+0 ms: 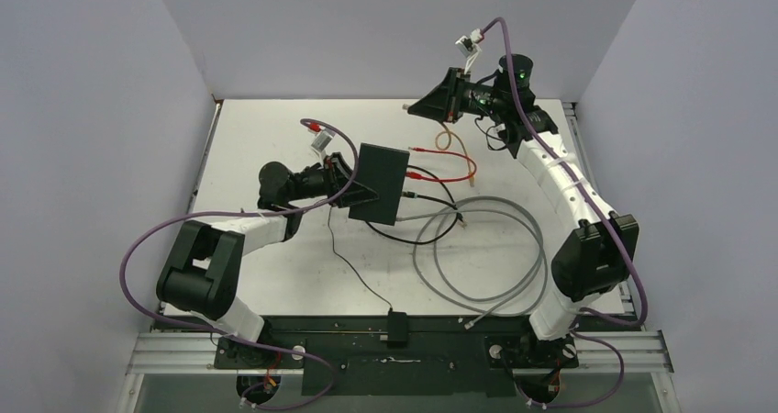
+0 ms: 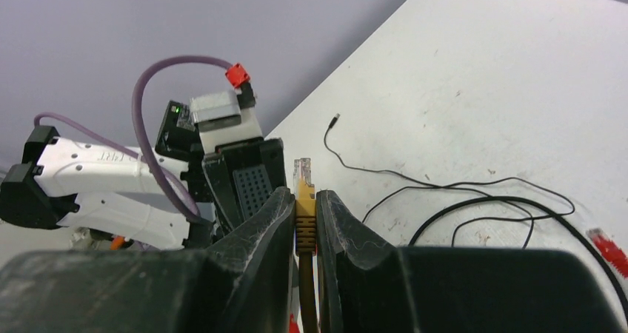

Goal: Pull the plug from the switch port

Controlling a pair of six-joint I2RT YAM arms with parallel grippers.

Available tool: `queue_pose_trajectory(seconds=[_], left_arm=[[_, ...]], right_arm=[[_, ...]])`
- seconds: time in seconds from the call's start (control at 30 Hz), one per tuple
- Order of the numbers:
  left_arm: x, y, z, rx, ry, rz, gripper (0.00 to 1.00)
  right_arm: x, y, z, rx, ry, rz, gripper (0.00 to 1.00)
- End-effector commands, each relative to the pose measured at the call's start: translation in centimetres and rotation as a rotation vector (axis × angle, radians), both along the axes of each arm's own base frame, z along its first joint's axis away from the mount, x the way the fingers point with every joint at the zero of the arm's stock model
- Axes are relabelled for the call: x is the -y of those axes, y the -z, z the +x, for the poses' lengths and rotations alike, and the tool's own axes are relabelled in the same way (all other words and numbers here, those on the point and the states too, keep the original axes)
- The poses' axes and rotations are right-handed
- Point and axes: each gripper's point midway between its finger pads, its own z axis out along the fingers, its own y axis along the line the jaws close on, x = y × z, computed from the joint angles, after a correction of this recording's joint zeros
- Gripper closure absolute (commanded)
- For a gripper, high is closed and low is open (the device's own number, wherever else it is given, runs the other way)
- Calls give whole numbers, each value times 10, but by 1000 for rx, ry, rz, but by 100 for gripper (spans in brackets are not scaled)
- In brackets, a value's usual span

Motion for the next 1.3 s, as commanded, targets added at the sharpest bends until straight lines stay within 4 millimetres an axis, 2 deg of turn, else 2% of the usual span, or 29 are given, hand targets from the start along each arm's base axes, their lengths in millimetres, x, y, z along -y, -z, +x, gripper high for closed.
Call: queue_pose_trajectory(seconds=[0.0,0.23,0.47,0.6,0.73,0.93,1.17,1.27], left_arm=[[3,-34,-12,179,7,-29,100],[2,-22,-19,176,-6,13,100],[-2,-7,-18,160,-60,68,100],[-4,-2,-13,146,-104,97,100],[-8,4,-5,142,-168,140,100],[-22,8,5,186,-276,212,100],[-41,6,13,180,-389,237,100],[-48,6,19,158,-437,238,100]], right_arm=[[4,-35,21,109,67,13,95],[29,-57,53,142,193,13,95],[42,-56,76,148,249,-7,95],[45,-39,89,137,283,-37,95],[50,-9,102,115,332,-84,95],[75,41,128,64,416,-170,95],[99,53,165,48,486,-181,95],[105,47,179,75,518,-209,95]])
